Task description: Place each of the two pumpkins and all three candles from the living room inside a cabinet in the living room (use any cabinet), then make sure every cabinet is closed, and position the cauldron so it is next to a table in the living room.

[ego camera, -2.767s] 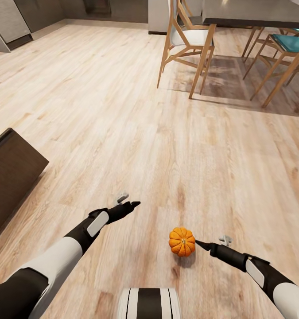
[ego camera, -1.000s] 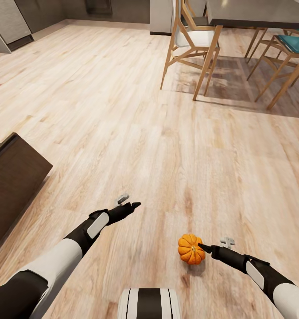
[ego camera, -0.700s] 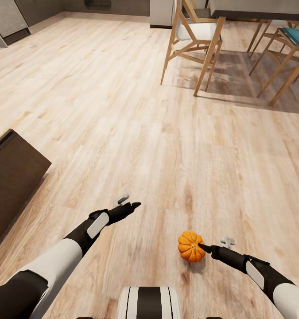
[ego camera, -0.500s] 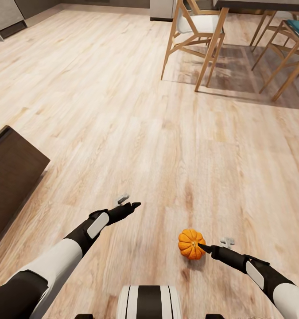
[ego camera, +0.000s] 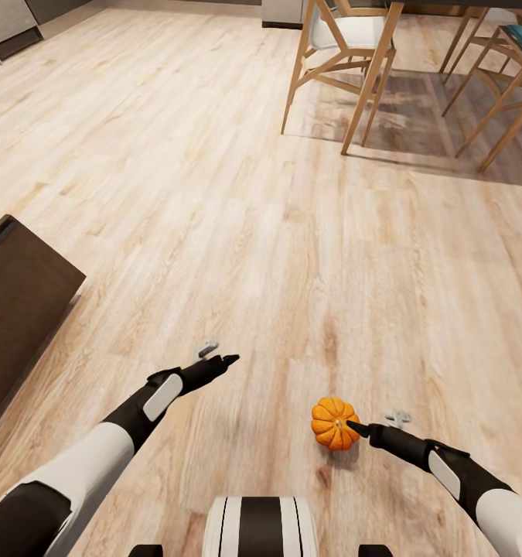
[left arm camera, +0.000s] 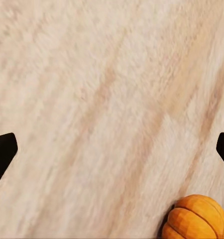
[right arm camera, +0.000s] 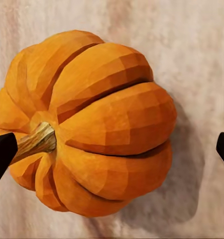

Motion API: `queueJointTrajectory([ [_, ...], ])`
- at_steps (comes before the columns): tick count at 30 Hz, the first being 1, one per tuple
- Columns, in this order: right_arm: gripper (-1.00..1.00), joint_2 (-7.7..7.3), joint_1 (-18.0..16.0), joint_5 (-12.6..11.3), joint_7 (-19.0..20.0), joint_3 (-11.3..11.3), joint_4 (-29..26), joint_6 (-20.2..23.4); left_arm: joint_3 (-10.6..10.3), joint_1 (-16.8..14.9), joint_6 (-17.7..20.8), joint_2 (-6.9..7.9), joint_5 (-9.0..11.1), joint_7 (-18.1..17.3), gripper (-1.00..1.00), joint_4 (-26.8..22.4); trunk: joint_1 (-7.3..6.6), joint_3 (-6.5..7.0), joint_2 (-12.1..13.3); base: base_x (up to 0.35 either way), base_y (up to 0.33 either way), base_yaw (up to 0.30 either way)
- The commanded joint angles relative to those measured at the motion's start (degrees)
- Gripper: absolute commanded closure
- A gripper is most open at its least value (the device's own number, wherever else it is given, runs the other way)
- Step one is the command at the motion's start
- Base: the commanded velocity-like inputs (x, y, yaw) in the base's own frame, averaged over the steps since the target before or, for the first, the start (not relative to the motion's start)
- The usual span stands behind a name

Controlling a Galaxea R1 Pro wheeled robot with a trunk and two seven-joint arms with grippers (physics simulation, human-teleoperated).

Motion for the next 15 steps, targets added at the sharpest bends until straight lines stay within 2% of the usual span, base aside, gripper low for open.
queueJointTrajectory([
  [1, -1.00, 0.00, -0.02, -0.03, -0.33, 0.02, 0.06, -0.02, -0.04, 0.02, 0.00, 0.25, 0.00, 0.01, -1.00, -0.33, 0.00, 0.00, 0.00, 0.000, 0.000, 0.000],
  [8, -1.00, 0.01, -0.02, -0.06, -2.58, 0.04, 0.12, -0.04, -0.10, 0.05, 0.00, 0.47, 0.01, 0.02, -1.00, -2.38, 0.00, 0.00, 0.00, 0.000, 0.000, 0.000],
  [15, -1.00, 0.04, -0.01, -0.06, -3.07, 0.04, 0.13, -0.04, -0.10, 0.05, 0.00, 0.48, 0.00, 0.10, -1.00, -2.40, 0.00, 0.00, 0.00, 0.000, 0.000, 0.000],
])
